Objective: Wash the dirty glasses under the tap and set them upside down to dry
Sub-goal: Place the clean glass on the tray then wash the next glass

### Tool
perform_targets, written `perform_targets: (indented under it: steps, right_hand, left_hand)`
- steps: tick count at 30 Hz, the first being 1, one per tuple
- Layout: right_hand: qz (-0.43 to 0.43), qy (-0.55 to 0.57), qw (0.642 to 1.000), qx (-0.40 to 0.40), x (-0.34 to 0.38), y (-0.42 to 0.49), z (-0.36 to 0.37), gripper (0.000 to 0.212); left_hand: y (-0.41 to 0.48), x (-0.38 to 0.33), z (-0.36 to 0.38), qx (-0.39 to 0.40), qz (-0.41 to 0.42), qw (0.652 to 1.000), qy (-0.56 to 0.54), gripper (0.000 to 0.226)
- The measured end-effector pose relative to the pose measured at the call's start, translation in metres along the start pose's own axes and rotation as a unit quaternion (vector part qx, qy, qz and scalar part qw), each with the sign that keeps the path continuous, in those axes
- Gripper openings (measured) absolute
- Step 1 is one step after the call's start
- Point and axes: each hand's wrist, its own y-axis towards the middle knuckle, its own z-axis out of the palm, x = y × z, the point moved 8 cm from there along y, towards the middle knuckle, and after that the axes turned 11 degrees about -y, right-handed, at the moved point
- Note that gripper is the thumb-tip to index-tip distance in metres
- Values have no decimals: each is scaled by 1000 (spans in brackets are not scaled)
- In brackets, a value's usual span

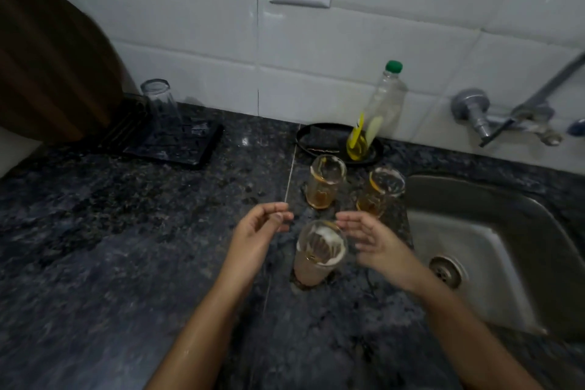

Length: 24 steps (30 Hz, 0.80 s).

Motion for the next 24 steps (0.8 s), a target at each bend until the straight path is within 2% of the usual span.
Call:
perform_targets:
  steps: [2, 5, 8, 12, 17, 21, 24]
  right_hand:
    - [12, 2, 999, 35, -19, -2, 21, 67]
    - [-5, 12, 1000, 3, -32, 8, 42, 83]
    - [-28, 36, 998, -49, -32, 17, 50, 78]
    - [-38, 107, 992, -58, -34, 17, 43, 73]
    - [8, 214, 975, -62, -49, -7, -14, 60]
    - [30, 267, 959, -92, -80, -39, -78, 42]
    - [41, 282, 951, -121, -112, -65, -133, 45]
  left_hand:
    - [-3, 9, 0, -8, -12, 1000, 2, 17]
    - [-4, 17, 0, -13, -15, 1000, 12, 16]
    - [-6, 17, 2, -28, -7, 1000, 12, 16]
    - [-4, 11, 13, -46, 16, 999, 4, 18]
    - [-3, 4, 56, -51, 45, 998, 6, 19]
    - [-4, 13, 124, -14, 39, 999, 22, 18]
    - [-1, 26, 188, 6, 42, 999, 21, 18]
